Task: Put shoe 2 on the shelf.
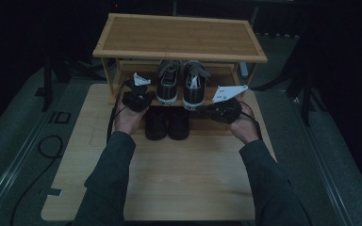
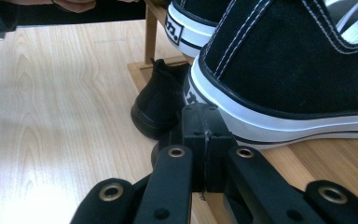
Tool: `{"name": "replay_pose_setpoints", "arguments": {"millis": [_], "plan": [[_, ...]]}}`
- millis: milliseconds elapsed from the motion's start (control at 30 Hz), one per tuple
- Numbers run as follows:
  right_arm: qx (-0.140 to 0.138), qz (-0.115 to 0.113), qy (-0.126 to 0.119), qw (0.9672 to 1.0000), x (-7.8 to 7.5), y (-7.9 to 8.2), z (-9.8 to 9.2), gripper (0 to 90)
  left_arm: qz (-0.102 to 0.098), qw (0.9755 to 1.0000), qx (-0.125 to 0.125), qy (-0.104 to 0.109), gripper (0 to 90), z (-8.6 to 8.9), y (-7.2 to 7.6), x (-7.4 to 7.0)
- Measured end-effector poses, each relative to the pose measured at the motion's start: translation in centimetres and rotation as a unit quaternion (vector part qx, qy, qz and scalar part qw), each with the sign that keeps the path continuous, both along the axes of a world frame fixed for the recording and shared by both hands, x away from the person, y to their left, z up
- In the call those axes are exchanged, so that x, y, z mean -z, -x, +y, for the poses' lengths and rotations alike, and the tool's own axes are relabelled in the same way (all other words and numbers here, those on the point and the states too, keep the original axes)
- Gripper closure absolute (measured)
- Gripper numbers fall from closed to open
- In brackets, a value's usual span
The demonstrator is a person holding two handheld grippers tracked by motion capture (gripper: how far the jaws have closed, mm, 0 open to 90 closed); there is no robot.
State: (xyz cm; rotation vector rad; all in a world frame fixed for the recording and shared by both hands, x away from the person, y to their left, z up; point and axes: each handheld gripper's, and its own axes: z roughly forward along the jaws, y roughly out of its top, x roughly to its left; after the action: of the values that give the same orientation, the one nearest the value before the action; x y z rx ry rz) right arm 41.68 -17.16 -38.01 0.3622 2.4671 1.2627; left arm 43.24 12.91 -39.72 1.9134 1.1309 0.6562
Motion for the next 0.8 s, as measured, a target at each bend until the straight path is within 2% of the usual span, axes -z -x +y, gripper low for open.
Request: {"name": "replay_pose_setpoints", "arguments": {"millis": [267,800], "plan": [[0.010,-0.008,-0.001,0.9999,0.22,-0.20,0.13,90.0,0.000,1.0000,0.000,0.001,90.0,0.02,0.00,0.01],[0.018,-0.002,0.002,0.9998,0.69,-0.90,0.23,90.0,0.000,1.0000,0.000,0.002,90.0,0.04,-0.03,0.01]]}}
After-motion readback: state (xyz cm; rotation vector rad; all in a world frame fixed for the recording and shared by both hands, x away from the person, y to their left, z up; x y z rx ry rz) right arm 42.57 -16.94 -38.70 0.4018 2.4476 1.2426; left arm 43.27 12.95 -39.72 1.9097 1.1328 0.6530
